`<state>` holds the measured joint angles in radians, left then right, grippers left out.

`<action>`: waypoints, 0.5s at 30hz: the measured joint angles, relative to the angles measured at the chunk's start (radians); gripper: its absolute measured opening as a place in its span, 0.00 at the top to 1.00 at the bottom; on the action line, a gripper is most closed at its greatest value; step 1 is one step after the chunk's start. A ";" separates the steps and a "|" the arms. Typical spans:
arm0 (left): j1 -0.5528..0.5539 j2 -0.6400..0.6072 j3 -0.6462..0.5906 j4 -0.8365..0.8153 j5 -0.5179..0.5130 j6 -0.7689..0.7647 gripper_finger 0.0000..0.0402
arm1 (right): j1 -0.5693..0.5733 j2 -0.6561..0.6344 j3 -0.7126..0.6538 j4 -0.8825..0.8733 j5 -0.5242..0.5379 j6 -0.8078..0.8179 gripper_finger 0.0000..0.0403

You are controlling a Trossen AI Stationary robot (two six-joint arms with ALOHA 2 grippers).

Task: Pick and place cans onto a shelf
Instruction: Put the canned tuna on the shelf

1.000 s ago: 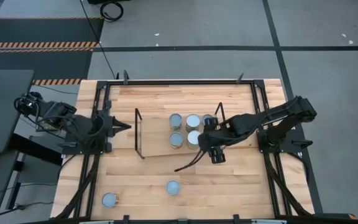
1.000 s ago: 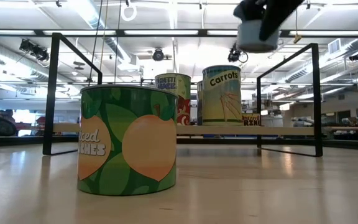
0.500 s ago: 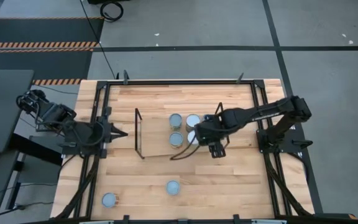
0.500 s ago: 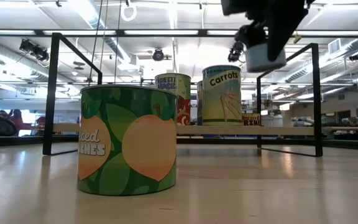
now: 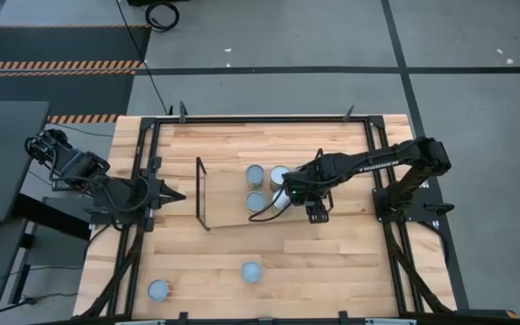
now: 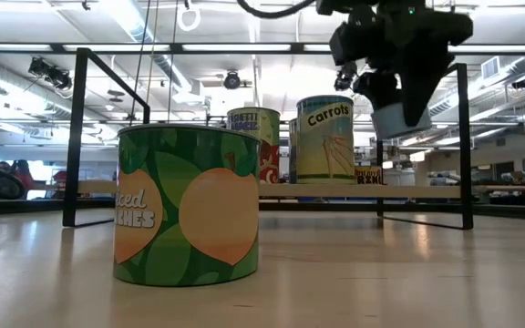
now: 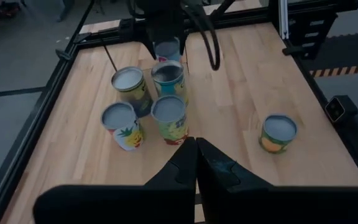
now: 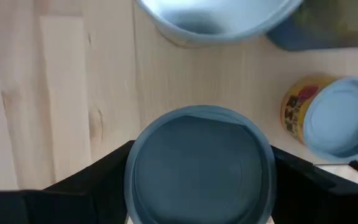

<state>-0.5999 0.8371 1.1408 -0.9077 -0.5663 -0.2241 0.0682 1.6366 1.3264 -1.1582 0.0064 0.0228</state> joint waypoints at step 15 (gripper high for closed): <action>0.000 0.001 -0.002 -0.001 0.048 0.057 0.98 | -0.040 -0.001 -0.167 0.228 -0.032 -0.047 0.25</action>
<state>-0.5999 0.8379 1.1385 -0.9089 -0.5186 -0.1674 0.0281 1.6360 1.1596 -0.9302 -0.0259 -0.0237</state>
